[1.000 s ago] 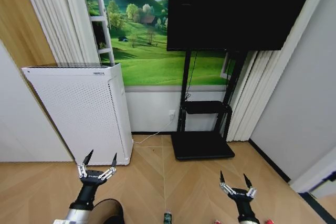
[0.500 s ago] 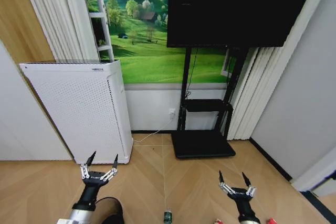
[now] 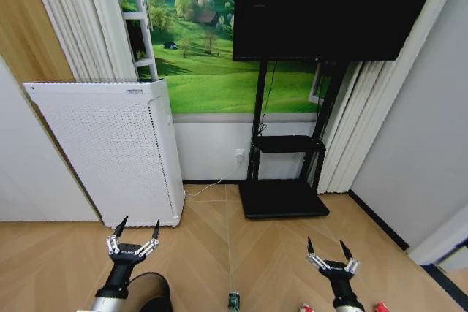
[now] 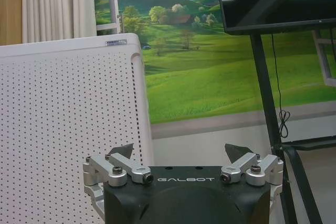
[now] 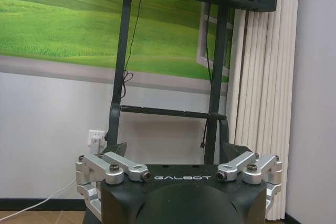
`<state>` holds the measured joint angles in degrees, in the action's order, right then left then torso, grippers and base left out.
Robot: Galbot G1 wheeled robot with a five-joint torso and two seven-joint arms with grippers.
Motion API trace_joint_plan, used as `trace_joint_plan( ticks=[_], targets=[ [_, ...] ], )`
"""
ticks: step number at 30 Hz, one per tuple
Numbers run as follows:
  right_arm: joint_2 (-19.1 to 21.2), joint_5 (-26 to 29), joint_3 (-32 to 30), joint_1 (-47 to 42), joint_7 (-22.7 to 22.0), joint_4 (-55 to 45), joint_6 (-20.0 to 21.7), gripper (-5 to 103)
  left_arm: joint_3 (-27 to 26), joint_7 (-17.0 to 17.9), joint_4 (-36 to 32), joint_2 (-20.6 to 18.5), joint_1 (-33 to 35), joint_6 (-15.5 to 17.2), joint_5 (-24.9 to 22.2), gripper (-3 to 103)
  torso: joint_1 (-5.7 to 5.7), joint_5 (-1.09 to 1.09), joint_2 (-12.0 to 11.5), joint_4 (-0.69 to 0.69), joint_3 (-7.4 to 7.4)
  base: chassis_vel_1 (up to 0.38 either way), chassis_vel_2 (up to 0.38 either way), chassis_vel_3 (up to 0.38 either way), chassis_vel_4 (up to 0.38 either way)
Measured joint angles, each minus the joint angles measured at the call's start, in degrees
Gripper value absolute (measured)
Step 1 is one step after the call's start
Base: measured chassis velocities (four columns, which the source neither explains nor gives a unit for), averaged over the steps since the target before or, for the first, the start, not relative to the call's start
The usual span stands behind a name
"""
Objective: Pick up the trash bin and place the garbage on the floor into it.
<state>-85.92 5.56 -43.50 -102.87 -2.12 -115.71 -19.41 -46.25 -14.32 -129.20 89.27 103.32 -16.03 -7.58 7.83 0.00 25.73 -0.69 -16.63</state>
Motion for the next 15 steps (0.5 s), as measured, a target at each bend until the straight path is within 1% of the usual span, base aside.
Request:
trace_joint_plan(
  ticks=[1,2,3,7,12,15],
  targets=[
    [0.0,0.0,0.0,0.0,0.0,0.0,0.0,100,0.0,0.0,0.0,0.0,0.0,0.0,0.0,96,0.0,0.0,0.0,0.0,0.0,0.0,0.0,0.0,0.0],
    [0.0,0.0,0.0,0.0,0.2,0.2,-0.7,100,0.0,0.0,-0.1,0.0,0.1,0.0,0.0,96,-0.16,0.0,-0.5,0.0,0.32,0.0,0.0,0.0,0.0],
    [0.0,-0.1,0.0,-0.1,1.0,0.4,-1.6,100,-0.1,0.0,-0.1,0.0,0.1,-0.1,0.0,96,-0.27,0.0,-0.8,0.0,0.51,0.0,0.0,0.0,0.0],
    [0.0,-0.5,-0.1,-0.2,2.5,0.5,-2.8,100,-0.1,0.0,-0.2,0.0,0.2,-0.1,0.0,96,-0.53,0.0,-1.6,0.0,1.03,0.0,0.0,0.0,0.0],
    [0.0,-0.2,0.0,0.1,2.6,0.7,-3.6,100,0.1,0.1,-0.4,0.1,0.2,-0.1,0.1,96,-0.96,0.0,-2.6,0.0,1.68,0.0,0.0,0.0,0.0],
    [0.0,-0.1,0.0,0.2,2.6,0.8,-3.8,100,0.1,0.1,-0.4,0.1,0.2,-0.1,0.1,96,-1.02,0.0,-2.8,0.0,1.8,0.0,0.0,0.0,0.0]
  ],
)
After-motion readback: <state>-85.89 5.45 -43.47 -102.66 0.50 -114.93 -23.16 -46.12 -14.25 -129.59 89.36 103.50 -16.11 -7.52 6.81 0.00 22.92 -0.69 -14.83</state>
